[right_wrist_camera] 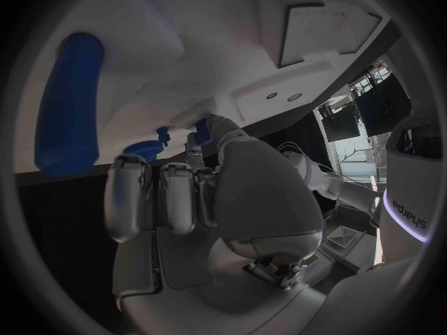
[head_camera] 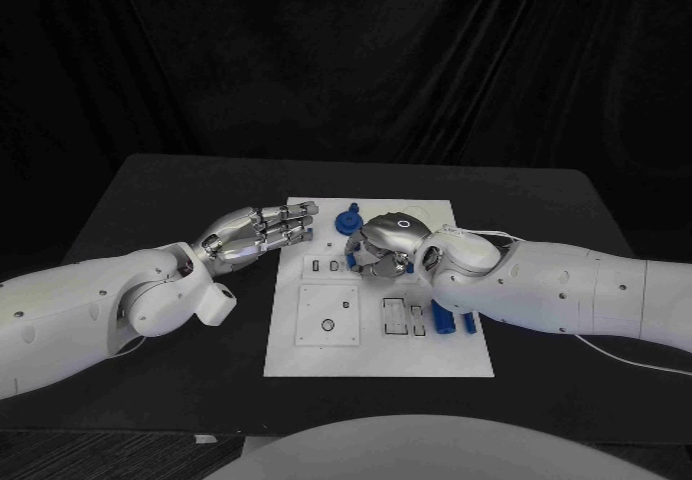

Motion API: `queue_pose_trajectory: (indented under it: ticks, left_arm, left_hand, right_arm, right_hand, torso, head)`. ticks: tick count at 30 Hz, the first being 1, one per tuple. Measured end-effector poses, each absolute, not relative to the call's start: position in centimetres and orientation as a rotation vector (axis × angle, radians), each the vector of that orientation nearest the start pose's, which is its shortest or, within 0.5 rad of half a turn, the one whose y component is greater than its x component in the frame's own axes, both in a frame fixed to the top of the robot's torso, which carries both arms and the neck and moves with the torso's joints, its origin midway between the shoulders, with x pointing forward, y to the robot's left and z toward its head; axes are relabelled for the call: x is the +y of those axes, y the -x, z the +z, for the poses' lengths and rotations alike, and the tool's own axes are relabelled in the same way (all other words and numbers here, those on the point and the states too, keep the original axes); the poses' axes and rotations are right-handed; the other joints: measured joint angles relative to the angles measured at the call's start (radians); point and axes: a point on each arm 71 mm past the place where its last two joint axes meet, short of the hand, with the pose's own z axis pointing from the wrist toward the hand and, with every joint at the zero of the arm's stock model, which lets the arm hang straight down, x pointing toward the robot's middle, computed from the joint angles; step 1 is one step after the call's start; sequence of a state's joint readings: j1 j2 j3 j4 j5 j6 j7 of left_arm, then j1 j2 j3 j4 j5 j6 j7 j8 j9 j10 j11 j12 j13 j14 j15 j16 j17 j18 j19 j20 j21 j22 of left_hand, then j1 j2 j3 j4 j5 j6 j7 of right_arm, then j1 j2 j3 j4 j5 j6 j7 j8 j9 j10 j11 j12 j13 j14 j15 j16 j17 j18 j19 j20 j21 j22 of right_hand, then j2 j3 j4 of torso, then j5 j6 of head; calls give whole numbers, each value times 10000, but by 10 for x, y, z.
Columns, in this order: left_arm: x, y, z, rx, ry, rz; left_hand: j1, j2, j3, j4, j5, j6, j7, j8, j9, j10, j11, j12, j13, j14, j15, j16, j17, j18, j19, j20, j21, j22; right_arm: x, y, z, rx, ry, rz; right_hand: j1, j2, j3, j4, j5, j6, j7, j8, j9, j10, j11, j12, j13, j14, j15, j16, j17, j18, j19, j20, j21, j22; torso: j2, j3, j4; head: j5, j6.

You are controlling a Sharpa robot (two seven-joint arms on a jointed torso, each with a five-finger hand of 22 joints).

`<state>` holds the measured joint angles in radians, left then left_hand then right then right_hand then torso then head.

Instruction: Assemble the parts on the task board

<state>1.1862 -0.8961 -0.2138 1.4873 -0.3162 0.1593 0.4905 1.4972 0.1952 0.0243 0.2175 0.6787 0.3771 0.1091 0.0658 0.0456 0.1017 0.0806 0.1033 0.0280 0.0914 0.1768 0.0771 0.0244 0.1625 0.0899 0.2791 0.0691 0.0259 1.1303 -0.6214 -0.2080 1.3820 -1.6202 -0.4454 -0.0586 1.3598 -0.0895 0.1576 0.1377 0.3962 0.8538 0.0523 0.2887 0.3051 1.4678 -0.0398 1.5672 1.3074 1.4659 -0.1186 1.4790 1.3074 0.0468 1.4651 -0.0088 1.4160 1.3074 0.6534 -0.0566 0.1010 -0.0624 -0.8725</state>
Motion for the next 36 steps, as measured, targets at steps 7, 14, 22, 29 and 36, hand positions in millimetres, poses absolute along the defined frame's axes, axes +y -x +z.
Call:
queue_pose_trajectory:
  ticks: [7, 14, 22, 29, 36]
  left_arm:
    - [219, -445, -240, 18525, 6873, -17780]
    - [219, -445, -240, 18536, 6876, -17774]
    - [219, -445, -240, 18561, 6885, -17759]
    - [222, -445, -240, 18560, 6932, -17690]
    - [225, -444, -240, 18519, 6972, -17625]
  left_hand:
    - [0, 0, 27, 4, 0, -21, 20, 0, 0, 0, 0, 0, 0, 0, 0, 0, 0, 0, 0, 0, 0, 0]
    - [0, 0, 39, 17, 0, -36, 35, 0, 0, 0, 0, 0, 0, 0, 0, 0, 0, 0, 0, 0, 0, 0]
    - [0, 0, 67, -11, 0, -36, 36, 0, 0, 0, 0, 0, 0, 0, 0, 0, 0, 0, 0, 0, 0, 0]
    - [0, 0, 67, -11, 0, -36, 36, 0, 0, 0, 0, 0, 0, 0, 0, 0, 0, 0, 0, 0, 0, 0]
    - [0, 0, 66, -11, 0, -36, 36, 0, 0, 0, 0, 0, 0, 0, 0, 0, 0, 0, 0, 0, 0, 1]
  right_arm:
    - [-124, -459, -272, 16609, 4221, 6979]
    - [-124, -459, -272, 16689, 4255, 6955]
    - [-124, -460, -272, 16713, 4258, 6937]
    - [-130, -459, -272, 16700, 4209, 6900]
    - [-138, -455, -263, 16320, 4233, 7009]
  right_hand:
    - [-116, -117, 29, -86, -448, -527, -41, -329, -158, 0, 0, 0, 0, 0, 0, 0, 0, 0, 0, 0, -45, 0]
    - [-115, -116, 14, -126, -751, -757, -70, -489, -298, 0, 0, 0, -1, 0, 0, -38, 0, 0, 0, 0, -45, -1]
    - [-261, -103, -46, -184, -1235, -1319, -127, -794, -596, -15, -15, 0, -1, 0, 0, -78, 0, -1, 0, 0, -151, -1]
    - [-515, -330, -244, -6, -1926, -1502, -131, -856, -832, -36, -36, 0, 3, 0, 0, -116, 0, 0, 0, 0, -197, 7]
    - [-610, -777, -561, 967, -3046, -1500, -133, -803, -1057, -36, -36, 0, 7, 26, 37, -115, 0, -2, -1, 72, -204, 7]
  torso:
    - [0, 0, 2]
    - [0, 0, 2]
    - [-1, -1, 2]
    - [-1, -1, 2]
    - [-1, -1, 0]
  head:
    - [4, 0]
    - [-4, 0]
    - [-4, 0]
    - [48, 0]
    - [41, 0]
